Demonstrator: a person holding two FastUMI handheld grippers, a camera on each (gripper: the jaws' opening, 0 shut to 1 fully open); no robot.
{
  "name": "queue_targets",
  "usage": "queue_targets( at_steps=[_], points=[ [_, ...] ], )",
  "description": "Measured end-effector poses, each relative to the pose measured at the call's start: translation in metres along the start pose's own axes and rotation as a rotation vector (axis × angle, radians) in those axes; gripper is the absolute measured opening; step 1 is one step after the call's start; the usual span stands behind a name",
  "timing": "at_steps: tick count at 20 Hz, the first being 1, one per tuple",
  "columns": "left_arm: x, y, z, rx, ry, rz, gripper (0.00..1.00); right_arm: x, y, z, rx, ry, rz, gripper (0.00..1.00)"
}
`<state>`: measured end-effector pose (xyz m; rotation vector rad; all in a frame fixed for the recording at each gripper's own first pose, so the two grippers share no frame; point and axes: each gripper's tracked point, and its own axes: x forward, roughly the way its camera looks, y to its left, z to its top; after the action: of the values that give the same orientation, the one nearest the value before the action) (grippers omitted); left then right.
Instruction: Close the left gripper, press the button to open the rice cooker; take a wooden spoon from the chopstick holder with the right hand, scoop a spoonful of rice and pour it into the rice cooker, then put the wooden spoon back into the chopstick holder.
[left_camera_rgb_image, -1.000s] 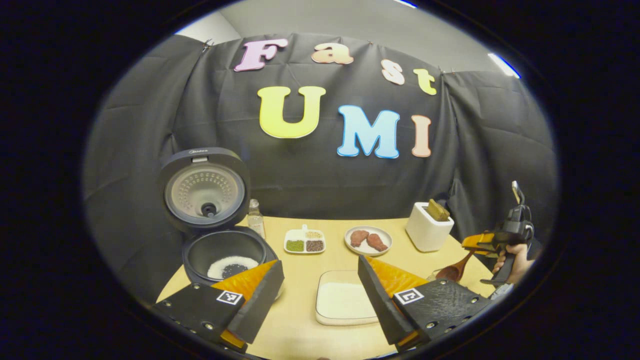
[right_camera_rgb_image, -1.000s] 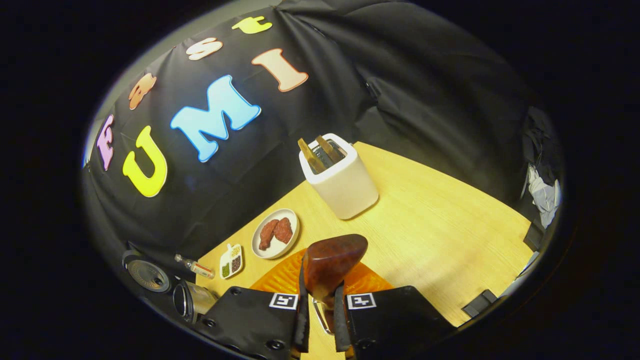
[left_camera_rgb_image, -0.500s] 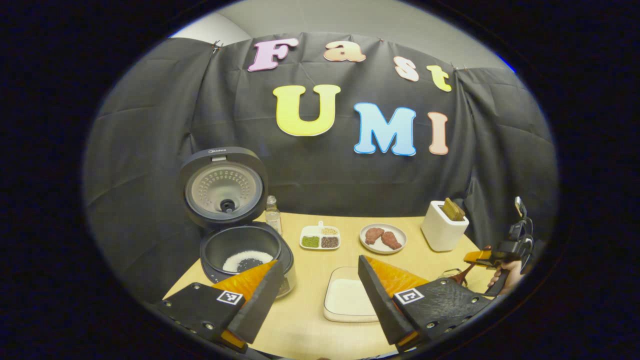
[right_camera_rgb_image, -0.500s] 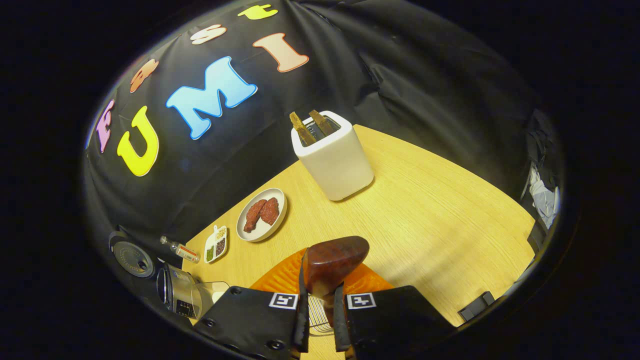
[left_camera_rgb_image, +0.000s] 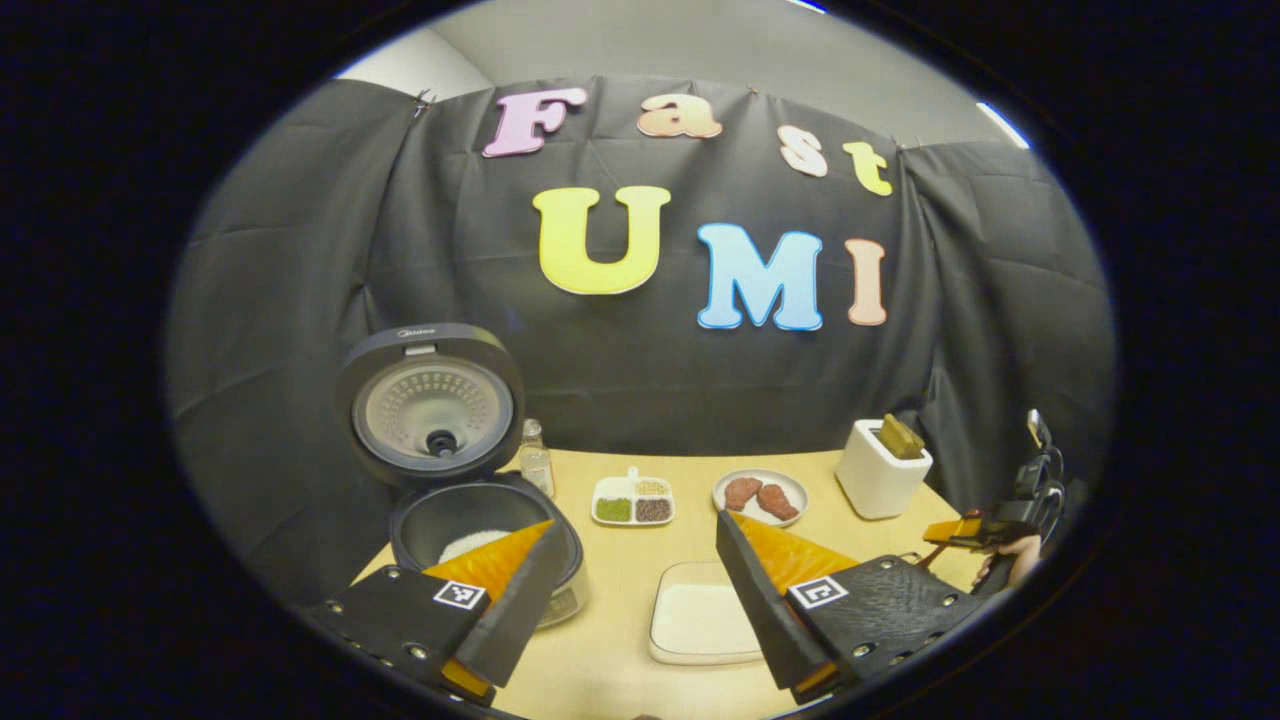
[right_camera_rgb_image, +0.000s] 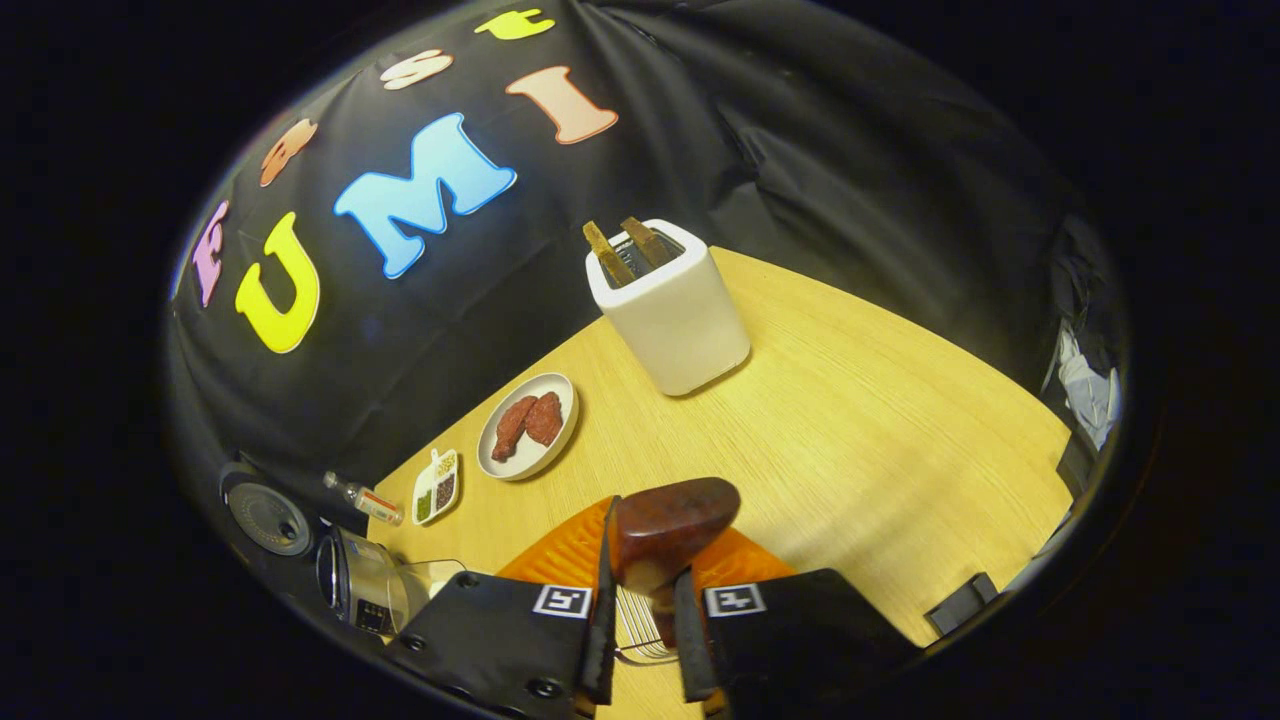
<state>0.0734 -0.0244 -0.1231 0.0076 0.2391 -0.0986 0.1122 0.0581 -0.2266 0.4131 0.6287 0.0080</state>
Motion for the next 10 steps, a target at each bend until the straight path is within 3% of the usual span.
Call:
queue_targets(
  at_steps=[1,2,4,10],
  points=[
    [0.0,0.004,0.003,-0.006,-0.006,-0.003,0.94,-0.009,0.0,0.002,0.009,-0.018,-0.006,0.41],
    [0.002,0.01,0.006,-0.016,-0.013,-0.002,0.93,-0.012,0.0,0.003,0.012,-0.023,-0.008,0.46],
    [0.004,0.029,0.015,-0.04,-0.032,0.016,0.94,-0.026,-0.004,0.003,-0.014,-0.035,-0.026,0.98],
    [0.016,0.127,0.079,-0.05,-0.108,0.151,0.94,-0.077,-0.012,0.006,-0.202,-0.129,-0.107,0.98]
  ],
)
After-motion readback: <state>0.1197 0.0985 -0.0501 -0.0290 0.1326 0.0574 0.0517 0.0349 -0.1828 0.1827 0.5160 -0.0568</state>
